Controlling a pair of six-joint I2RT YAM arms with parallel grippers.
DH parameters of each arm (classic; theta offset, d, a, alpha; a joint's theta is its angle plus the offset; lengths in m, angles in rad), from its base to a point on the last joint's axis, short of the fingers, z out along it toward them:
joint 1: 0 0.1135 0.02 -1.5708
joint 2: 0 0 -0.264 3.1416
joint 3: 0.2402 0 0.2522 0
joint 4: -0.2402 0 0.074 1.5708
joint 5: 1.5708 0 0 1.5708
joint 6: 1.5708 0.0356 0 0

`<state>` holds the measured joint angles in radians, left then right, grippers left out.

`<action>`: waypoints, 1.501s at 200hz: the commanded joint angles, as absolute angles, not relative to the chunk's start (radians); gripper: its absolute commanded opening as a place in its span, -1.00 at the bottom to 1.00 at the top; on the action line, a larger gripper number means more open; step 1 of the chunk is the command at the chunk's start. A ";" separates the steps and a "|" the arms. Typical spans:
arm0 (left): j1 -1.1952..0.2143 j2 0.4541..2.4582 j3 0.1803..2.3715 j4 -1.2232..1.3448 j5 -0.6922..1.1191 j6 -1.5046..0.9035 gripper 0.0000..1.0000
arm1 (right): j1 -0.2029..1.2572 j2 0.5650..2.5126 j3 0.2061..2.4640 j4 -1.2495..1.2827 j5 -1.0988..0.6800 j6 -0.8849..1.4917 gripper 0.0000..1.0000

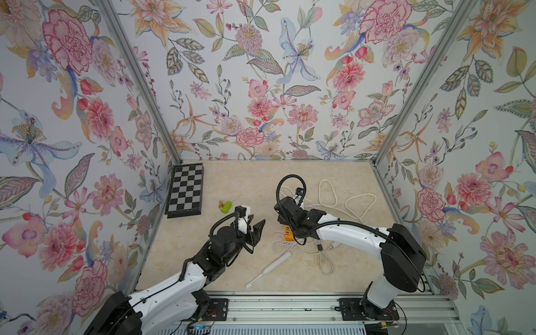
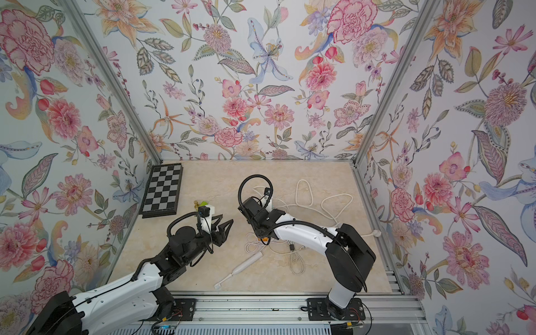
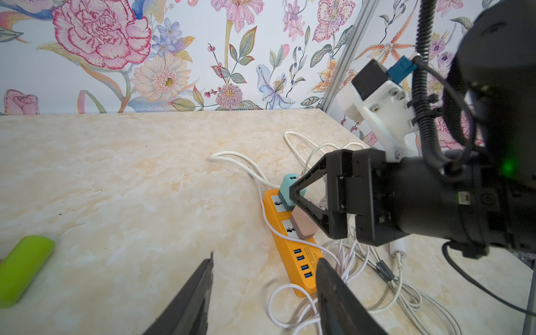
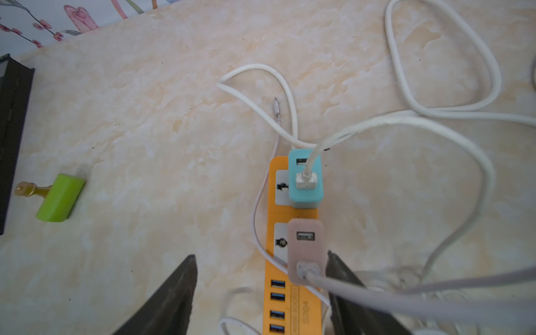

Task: Charge the electric toothbrush
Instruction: Insert the charging cable into the plug, then adjust the socket at the center of the board.

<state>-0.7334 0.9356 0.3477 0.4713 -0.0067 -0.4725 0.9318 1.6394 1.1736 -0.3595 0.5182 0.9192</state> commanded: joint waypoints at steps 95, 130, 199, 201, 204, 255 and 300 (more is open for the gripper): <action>-0.759 0.975 0.384 0.480 -0.003 -0.585 0.13 | 0.787 1.359 0.847 -0.281 0.036 0.514 0.19; -0.768 0.995 0.387 0.485 -0.022 -0.601 0.13 | 0.693 1.428 0.817 -0.181 -0.091 0.424 -0.01; -0.773 1.016 0.388 0.483 -0.046 -0.612 0.13 | 0.705 1.540 0.805 -0.105 -0.043 0.348 -0.25; -0.773 1.018 0.388 0.483 -0.046 -0.612 0.13 | 0.706 1.546 0.805 -0.104 -0.041 0.346 -0.25; -0.773 1.019 0.389 0.483 -0.046 -0.612 0.13 | 0.707 1.552 0.806 -0.103 -0.039 0.343 -0.25; -0.773 1.027 0.397 0.470 -0.053 -0.607 0.13 | 0.716 1.641 0.825 -0.088 -0.037 0.318 -0.31; -0.772 1.028 0.406 0.458 -0.063 -0.599 0.13 | 0.724 1.651 0.826 -0.072 -0.075 0.326 -0.55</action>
